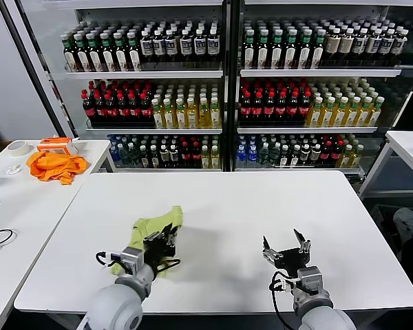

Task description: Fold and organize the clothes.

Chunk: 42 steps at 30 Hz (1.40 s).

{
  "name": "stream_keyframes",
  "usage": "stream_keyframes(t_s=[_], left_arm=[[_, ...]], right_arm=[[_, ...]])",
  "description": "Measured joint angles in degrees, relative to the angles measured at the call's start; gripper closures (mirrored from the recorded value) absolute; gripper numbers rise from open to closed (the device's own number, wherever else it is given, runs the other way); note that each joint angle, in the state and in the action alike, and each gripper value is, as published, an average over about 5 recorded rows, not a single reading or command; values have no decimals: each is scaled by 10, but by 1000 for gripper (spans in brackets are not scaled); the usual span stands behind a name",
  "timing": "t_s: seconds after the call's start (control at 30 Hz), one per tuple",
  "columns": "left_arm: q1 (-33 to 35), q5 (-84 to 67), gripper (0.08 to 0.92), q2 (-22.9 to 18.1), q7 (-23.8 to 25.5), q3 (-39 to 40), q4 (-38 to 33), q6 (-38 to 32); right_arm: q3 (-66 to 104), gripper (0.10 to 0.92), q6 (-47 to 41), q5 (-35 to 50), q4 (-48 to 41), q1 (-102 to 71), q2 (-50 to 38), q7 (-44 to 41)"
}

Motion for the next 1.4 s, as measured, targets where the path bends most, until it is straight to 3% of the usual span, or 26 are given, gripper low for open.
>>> stream_keyframes(t_s=[0.27, 0.7, 1.4], left_arm=[[-24, -31, 552, -14, -1, 3, 7, -16], [-1, 28, 198, 35, 22, -87, 2, -67], [78, 88, 177, 41, 29, -161, -9, -101]], right_arm=[[-7, 203, 0, 5, -5, 9, 4, -7], [-62, 203, -6, 63, -47, 68, 28, -27], [-166, 218, -17, 208, -228, 232, 113, -55]])
